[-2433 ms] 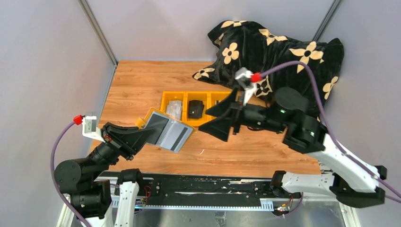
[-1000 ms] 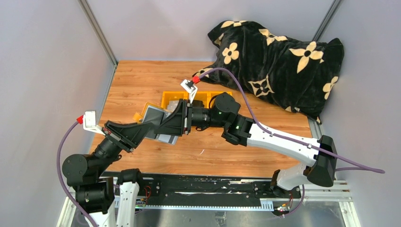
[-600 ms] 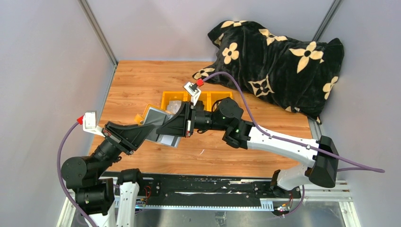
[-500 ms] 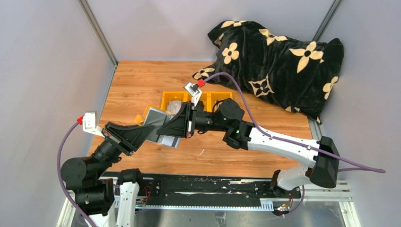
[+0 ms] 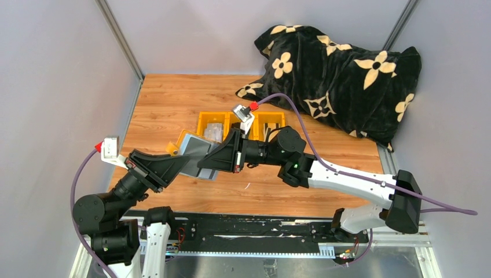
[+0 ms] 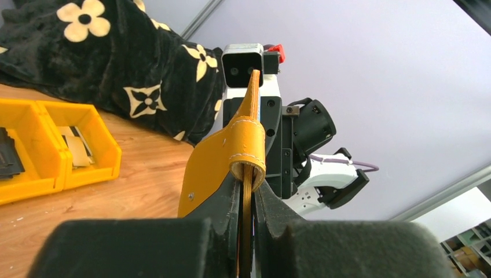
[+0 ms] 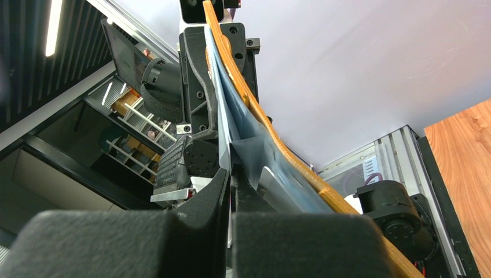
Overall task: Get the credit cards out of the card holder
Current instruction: Remove the credit card from the card holder.
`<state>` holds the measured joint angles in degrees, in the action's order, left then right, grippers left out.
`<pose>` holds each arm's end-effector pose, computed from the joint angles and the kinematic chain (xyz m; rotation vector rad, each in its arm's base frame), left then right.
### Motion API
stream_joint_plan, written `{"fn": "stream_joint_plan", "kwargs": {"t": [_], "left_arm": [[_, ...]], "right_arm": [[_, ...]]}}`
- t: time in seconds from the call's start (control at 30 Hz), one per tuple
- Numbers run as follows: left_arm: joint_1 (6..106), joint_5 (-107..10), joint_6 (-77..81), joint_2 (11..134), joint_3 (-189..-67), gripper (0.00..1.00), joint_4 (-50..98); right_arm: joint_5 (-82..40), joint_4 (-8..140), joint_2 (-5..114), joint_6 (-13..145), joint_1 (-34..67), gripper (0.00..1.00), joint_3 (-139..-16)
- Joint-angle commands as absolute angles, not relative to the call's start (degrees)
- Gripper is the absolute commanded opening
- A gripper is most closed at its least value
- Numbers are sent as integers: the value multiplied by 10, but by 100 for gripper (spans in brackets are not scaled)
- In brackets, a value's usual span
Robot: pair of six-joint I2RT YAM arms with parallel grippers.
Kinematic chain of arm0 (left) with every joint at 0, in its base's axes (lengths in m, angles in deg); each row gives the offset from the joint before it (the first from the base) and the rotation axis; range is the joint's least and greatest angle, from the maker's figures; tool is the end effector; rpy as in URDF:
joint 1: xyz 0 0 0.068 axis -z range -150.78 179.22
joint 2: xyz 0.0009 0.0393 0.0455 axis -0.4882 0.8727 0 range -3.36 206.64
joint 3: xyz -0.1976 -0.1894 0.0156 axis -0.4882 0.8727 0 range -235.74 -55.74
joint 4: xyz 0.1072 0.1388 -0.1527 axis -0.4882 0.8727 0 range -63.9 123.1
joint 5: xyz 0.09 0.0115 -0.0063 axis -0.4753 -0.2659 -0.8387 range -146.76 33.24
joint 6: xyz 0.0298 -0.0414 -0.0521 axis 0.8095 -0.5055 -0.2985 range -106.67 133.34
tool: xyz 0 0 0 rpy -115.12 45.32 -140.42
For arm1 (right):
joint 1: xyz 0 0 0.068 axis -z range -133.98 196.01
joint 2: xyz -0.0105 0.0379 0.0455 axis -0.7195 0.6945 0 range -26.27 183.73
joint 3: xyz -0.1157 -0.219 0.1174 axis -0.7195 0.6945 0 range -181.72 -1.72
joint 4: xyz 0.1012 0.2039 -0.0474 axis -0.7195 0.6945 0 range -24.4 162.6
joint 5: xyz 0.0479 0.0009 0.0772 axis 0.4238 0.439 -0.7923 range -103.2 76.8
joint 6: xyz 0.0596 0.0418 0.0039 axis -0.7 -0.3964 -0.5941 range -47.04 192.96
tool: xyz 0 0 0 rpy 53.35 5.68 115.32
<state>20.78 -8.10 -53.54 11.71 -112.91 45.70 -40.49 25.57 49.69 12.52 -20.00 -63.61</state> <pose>-0.0056 -0.0469 0.4141 -0.0901 1.4443 -1.3484 0.0936 0.2786 0.4330 -0.6092 1.3684 2.1457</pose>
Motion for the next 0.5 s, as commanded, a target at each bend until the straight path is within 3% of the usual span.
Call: {"fn": "stream_joint_plan", "kwargs": {"t": [0.0,0.2,0.47], "left_arm": [[209,-66,-554,123,-1157,9,416],[209,-70,-554,125,-1160,1,418],[209,-67,-564,128,-1164,0,413]], "right_arm": [[-385,251,479,135,-201,0,-619],[-402,255,479,140,-202,0,-625],[-408,224,480,130,-205,26,-621]]}}
